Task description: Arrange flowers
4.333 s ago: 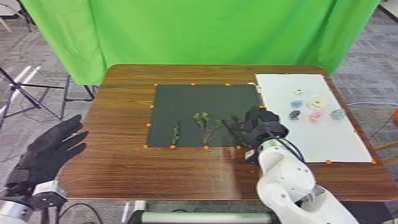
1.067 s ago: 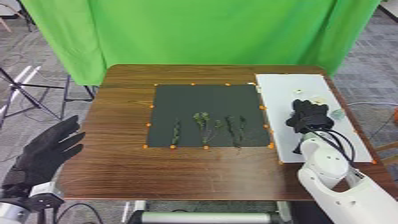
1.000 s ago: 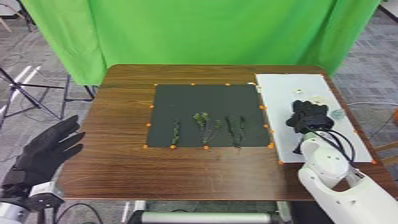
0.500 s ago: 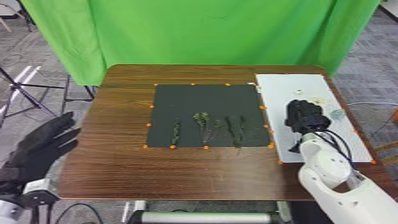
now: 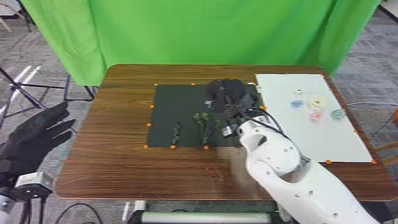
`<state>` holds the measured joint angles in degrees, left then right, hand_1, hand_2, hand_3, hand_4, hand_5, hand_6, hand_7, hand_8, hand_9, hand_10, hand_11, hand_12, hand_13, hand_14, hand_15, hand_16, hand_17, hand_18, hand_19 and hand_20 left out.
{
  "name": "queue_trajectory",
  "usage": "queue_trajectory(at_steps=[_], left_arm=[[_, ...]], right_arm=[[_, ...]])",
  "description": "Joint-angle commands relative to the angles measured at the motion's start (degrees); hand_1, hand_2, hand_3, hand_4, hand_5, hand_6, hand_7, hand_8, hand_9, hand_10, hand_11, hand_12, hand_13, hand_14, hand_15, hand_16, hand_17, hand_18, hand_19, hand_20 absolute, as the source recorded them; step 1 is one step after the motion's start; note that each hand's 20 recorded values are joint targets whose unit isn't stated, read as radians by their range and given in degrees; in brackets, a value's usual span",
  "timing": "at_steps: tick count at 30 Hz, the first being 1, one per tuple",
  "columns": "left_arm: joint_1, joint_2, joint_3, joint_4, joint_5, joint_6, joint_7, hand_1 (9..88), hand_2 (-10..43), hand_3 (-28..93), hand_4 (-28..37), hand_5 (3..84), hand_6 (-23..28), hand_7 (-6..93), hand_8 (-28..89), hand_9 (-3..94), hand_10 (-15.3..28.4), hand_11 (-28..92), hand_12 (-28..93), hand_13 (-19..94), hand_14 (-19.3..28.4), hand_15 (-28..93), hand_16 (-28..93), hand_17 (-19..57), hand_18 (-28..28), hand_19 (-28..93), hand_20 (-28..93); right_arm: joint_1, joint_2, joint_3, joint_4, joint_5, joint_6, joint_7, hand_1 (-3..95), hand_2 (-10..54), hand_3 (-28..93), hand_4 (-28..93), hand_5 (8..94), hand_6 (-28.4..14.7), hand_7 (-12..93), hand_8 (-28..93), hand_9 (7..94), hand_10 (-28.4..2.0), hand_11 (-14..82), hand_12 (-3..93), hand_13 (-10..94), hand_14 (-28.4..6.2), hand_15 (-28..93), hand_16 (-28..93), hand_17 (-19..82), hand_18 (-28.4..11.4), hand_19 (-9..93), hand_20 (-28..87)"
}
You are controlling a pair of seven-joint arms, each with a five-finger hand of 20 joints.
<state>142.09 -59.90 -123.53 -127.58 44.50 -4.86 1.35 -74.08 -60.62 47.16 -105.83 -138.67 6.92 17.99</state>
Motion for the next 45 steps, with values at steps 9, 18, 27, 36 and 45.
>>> queue_trajectory(at_steps=[9, 18, 27, 36, 45], left_arm=[[-4.2, 2.64, 3.2, 1.76, -0.25, 1.83, -1.32, 24.3, -3.5, 70, -25.8, 26.0, 1.7, 18.3, -10, 20.1, 9.6, 13, 19, 15, 12.2, 20, 6, -10.3, 17.1, 35, 10], [-4.8, 3.81, 4.0, 2.21, -0.49, 1.32, -1.92, 24.2, -3.4, 70, -25.9, 26.1, 1.7, 18.4, -10, 20.0, 9.5, 13, 19, 15, 12.2, 20, 6, -10.3, 17.1, 35, 10], [-4.7, 3.71, 4.28, 2.23, -0.49, 1.14, -1.9, 24.2, -3.5, 70, -25.9, 26.0, 1.8, 18.3, -10, 20.0, 9.4, 13, 19, 15, 12.1, 20, 6, -10.2, 17.1, 35, 10], [-4.5, 3.53, 4.48, 2.29, -0.53, 1.27, -1.75, 24.3, -3.4, 70, -26.0, 26.0, 1.8, 18.3, -10, 20.0, 9.5, 14, 19, 15, 12.1, 20, 6, -10.3, 17.1, 35, 10], [-4.0, 3.16, 4.38, 2.16, -0.45, 1.13, -2.05, 24.2, -3.4, 70, -26.0, 26.0, 1.7, 18.3, -10, 20.0, 9.5, 13, 19, 15, 12.2, 20, 6, -10.3, 17.1, 35, 10]], right_arm=[[8.4, -14.7, -15.9, 11.0, -7.8, -6.3, 1.5, 51.7, -9.5, 84, -25, 66.2, 3.2, 56, 2, 80.7, -6.1, 22.6, 53.3, 81, 1.8, 43, 47, 30, -17.8, 77, 50], [9.8, -16.1, -20.4, 16.1, -11.8, -2.6, 6.4, 52.4, -9.5, 83, -27, 65.6, 3.6, 56, 2, 80.7, -5.8, 21.4, 53.4, 80, 2.2, 43, 47, 29, -17.6, 77, 50], [10.0, -15.8, -20.9, 17.0, -12.1, -2.1, 7.2, 53.0, -9.5, 83, -28, 64.5, 3.4, 55, 2, 79.9, -5.5, 20.2, 53.4, 79, 3.0, 41, 48, 29, -16.9, 75, 49], [7.0, -15.9, -19.1, 14.8, -13.8, -7.3, 4.5, 44.4, -9.5, 79, -28, 59.6, 3.0, 50, 0, 74.0, -5.9, 17.3, 44.2, 72, 0.2, 45, 43, 24, -17.9, 74, 51], [6.0, -16.0, -17.9, 14.8, -15.1, -11.9, 4.0, 35.1, -9.5, 87, -28, 50.5, 0.5, 41, -18, 54.9, -9.7, 35.4, 26.7, 54, -5.6, 61, 26, 18, -18.7, 74, 53]])
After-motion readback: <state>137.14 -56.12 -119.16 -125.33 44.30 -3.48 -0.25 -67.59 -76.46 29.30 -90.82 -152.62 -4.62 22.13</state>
